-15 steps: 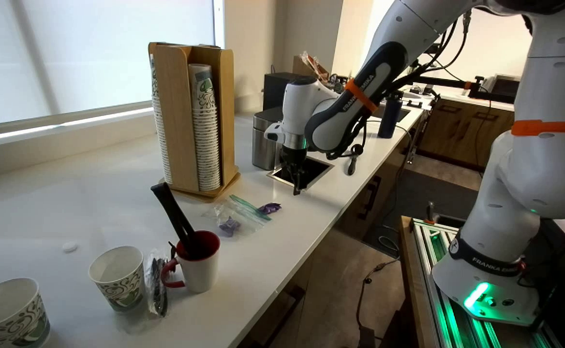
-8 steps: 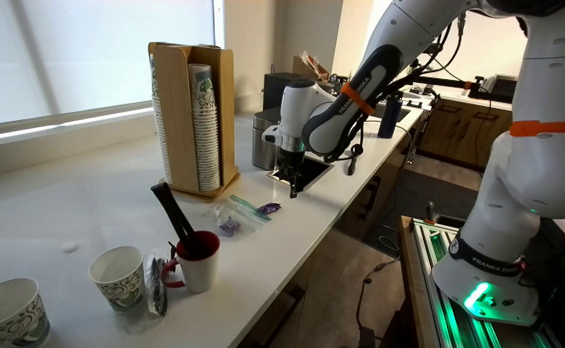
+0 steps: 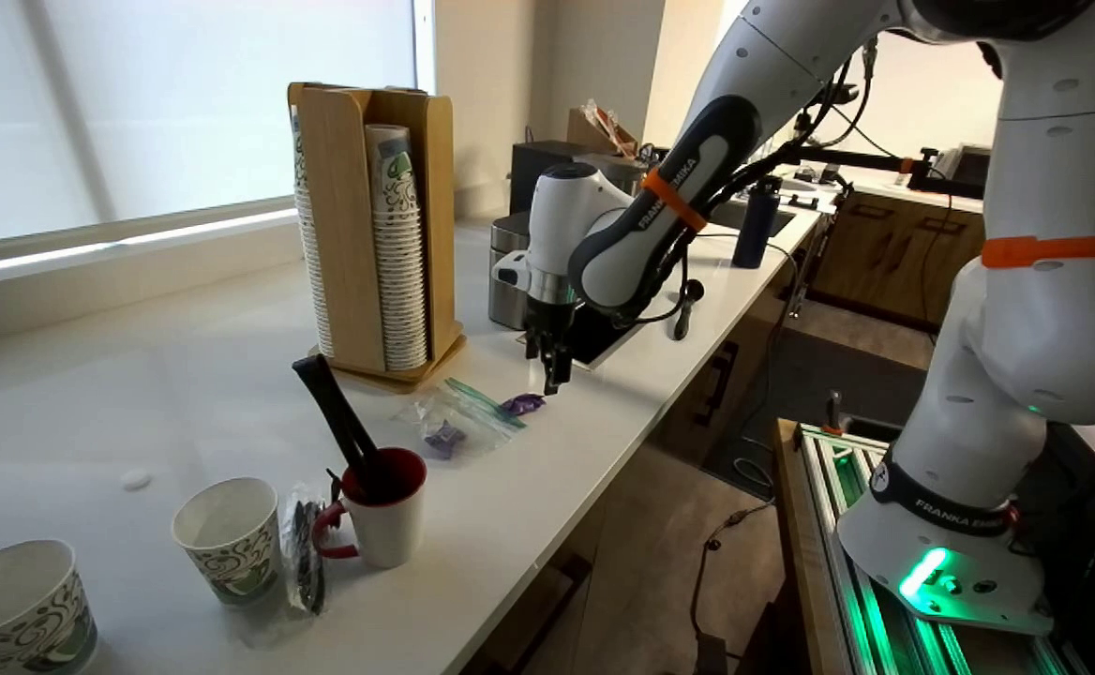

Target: Put the small packet inside the mug

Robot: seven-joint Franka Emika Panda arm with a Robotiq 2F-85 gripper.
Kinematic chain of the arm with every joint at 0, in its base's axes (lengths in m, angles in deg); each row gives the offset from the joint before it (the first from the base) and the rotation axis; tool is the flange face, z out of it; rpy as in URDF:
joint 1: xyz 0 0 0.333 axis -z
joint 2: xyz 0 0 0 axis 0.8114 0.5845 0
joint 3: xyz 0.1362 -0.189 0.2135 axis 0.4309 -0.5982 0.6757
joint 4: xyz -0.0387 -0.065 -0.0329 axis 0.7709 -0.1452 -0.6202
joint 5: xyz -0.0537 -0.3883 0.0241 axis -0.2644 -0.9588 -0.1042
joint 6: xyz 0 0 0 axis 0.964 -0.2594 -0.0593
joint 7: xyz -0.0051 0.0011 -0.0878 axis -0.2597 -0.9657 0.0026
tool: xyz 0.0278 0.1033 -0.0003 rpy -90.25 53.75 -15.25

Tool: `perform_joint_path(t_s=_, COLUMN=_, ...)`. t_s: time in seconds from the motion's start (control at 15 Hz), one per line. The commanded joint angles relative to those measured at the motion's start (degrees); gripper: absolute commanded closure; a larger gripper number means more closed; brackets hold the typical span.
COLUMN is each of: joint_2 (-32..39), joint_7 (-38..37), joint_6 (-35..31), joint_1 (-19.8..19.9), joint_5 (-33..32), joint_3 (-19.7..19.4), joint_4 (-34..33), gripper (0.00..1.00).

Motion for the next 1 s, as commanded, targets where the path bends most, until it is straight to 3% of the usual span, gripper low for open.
perform_joint_path(t_s=0.0, joint_2=1.0, joint_7=-0.4, joint_6=-0.4, joint_1=0.3, joint_5=0.1, joint_3=0.3, joint_4=-1.0, gripper=0.0)
perform_joint_path(t_s=0.73, joint_2=7.3, joint_7=-3.7, joint_6=1.0, joint_1=0.1, joint_5=0.0, joint_3=0.6, joint_4=-7.6, gripper=0.01)
perform_joint_path(t_s=0.93, joint_2=8.2, joint_7=-4.4, joint_6=0.9, joint_1=0.1, joint_5=-0.3, joint_3=0.5, joint_4=-8.1, gripper=0.3)
